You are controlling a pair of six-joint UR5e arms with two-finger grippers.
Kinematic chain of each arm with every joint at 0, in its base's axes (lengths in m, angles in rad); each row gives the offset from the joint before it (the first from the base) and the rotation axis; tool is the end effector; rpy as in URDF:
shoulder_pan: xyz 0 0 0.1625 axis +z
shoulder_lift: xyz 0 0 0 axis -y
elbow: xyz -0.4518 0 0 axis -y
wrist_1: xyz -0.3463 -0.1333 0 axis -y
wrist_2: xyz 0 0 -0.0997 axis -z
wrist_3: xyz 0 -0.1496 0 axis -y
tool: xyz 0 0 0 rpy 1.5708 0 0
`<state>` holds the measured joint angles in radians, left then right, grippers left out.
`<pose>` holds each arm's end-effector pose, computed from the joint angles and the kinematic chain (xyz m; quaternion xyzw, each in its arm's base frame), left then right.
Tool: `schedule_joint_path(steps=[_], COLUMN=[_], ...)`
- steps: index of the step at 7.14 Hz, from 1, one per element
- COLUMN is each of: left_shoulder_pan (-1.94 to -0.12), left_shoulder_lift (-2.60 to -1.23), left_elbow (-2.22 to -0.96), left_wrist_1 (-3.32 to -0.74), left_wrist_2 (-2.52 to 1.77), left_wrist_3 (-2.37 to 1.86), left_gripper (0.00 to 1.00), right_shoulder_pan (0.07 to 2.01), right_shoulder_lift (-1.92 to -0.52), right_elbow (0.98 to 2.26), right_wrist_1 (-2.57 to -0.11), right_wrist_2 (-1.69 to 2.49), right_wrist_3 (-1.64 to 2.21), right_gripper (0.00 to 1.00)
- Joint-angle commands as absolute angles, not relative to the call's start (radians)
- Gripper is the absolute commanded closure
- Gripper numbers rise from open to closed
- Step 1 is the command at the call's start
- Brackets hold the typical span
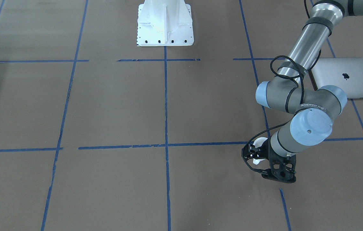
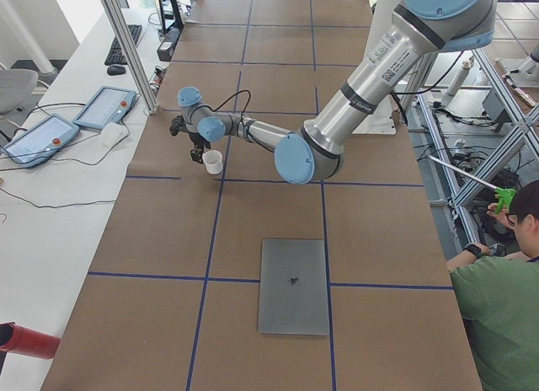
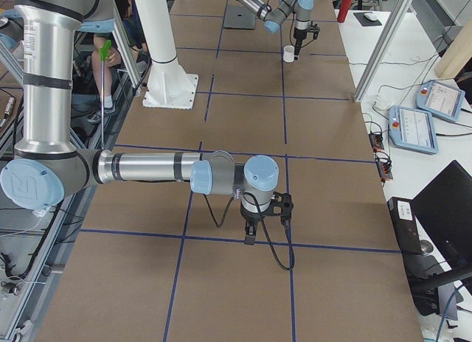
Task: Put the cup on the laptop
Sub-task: 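Lower the left gripper and close it on the white mug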
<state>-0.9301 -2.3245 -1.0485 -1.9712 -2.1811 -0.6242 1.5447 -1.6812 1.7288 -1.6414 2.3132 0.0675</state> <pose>0.4395 -0.6691 0.4526 0.0702 0.4055 0.1008 0.9058 0.0219 -0.3940 0.7076 -0.0277 -0.3618 0.0235 0.9315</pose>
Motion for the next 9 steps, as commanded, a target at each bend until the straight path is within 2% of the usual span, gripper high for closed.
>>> schedule_joint_path(steps=[1, 2, 4, 5, 7, 9], left_shoulder_pan=[-0.925, -0.925, -0.920, -0.920, -0.931, -1.021], left_shoulder_lift=[-2.324, -2.324, -2.327, -2.327, -2.330, -2.307], left_elbow=[-1.014, -1.011, -1.011, -1.012, -1.034, -1.104], left_wrist_1=[-2.011, -2.013, -2.011, -2.010, -1.996, -1.935], left_wrist_2=[-2.166, -2.166, -2.166, -2.166, -2.171, -2.230], left_wrist_3=[-0.626, -0.626, -0.626, -0.640, -0.689, -0.672], left_gripper=[0.26, 0.38, 0.84, 1.00, 1.00, 1.00], right_shoulder_pan=[1.545, 1.545, 1.545, 1.545, 1.545, 1.545], right_shoulder_lift=[-1.681, -1.681, -1.681, -1.681, -1.681, -1.681], right_elbow=[1.729, 1.729, 1.729, 1.729, 1.729, 1.729], right_wrist_1=[-1.641, -1.641, -1.641, -1.641, -1.641, -1.641], right_wrist_2=[2.313, 2.313, 2.313, 2.313, 2.313, 2.313], right_wrist_3=[0.067, 0.067, 0.067, 0.067, 0.067, 0.067], right_gripper=[0.00, 0.00, 0.00, 0.00, 0.00, 0.00])
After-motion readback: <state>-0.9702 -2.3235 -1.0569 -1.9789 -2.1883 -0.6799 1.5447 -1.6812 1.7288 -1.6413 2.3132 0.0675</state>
